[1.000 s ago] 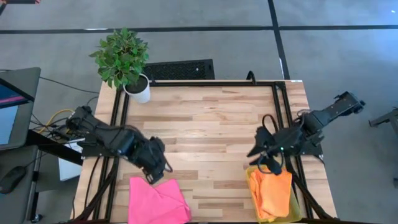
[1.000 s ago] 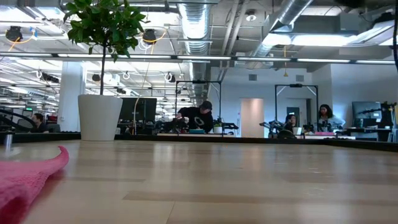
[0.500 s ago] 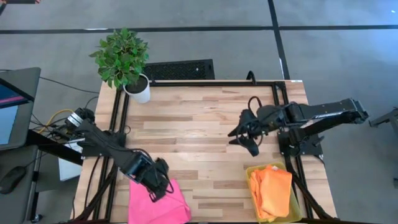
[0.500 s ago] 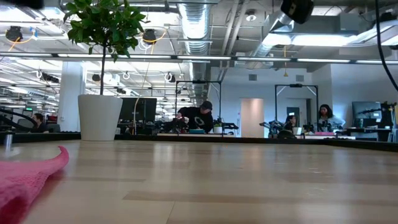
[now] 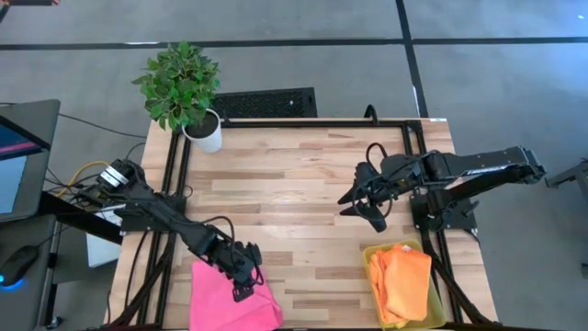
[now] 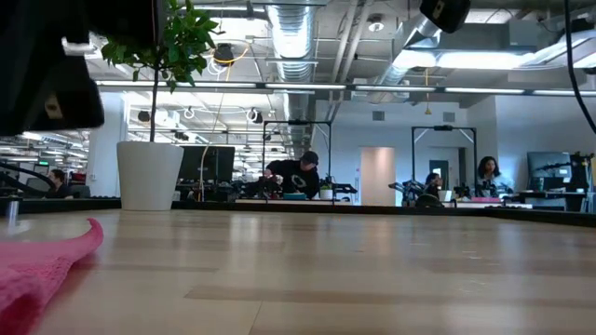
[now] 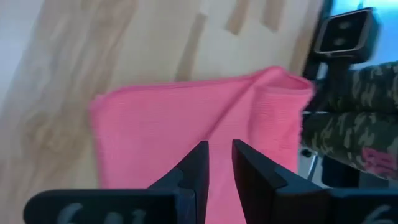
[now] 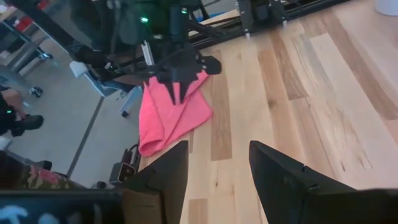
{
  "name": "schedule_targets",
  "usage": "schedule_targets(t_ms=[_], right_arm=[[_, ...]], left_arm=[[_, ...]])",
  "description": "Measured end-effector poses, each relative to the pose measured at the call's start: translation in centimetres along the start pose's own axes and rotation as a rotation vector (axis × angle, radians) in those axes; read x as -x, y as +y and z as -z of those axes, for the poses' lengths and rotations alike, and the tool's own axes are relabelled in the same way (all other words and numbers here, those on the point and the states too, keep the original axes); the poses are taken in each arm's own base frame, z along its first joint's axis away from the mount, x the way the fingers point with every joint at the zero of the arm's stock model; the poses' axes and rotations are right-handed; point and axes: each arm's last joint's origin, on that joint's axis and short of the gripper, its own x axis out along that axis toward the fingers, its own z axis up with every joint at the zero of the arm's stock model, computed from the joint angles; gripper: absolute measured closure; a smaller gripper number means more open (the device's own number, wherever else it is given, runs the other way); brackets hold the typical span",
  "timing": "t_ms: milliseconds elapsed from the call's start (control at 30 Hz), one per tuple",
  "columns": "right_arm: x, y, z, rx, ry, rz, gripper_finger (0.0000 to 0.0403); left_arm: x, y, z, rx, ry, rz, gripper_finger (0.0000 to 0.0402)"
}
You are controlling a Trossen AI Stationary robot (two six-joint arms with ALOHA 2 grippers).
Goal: Fold microfiber towels
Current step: Fold the pink cloth
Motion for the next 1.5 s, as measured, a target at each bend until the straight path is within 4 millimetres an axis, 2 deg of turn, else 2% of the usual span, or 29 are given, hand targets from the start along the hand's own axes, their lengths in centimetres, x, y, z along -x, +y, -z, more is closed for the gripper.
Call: schedule_targets(t_ms=[167,367,833,1133,1267,1367,1500], right_arm=[[0.0,0.0,0.0,0.0,0.001,0.0,0.0211],[0.0,0.0,0.0,0.0,0.003,0.0,0.0213],[0.0,0.0,0.0,-0.001,0.002,0.002,0.0216],[0.0,0.0,0.0,-0.001,-0.004,0.001,0.0217],[0.0,0.0,0.0,-0.001,-0.001,0.003,0.0219],[0.0,0.0,0.0,-0.001,-0.001,0.003,0.0219],[0.0,0.0,0.0,-0.001,-0.001,0.003,0.0218]], left_arm=[[-1.0,2.2,0.7,-0.011,0.021,-0.053,0.034],[-1.5,3.8,1.0,-0.047,0.025,-0.09,0.034],[-1.5,3.8,0.4,-0.254,-0.093,-0.134,0.034],[-4.5,4.1,0.6,-0.32,0.034,-0.077,0.034],[-4.9,4.4,0.7,-0.337,0.043,-0.096,0.034],[-4.9,4.9,0.2,-0.32,0.021,-0.128,0.034],[-4.7,6.0,-1.3,-0.294,-0.018,-0.168,0.034]])
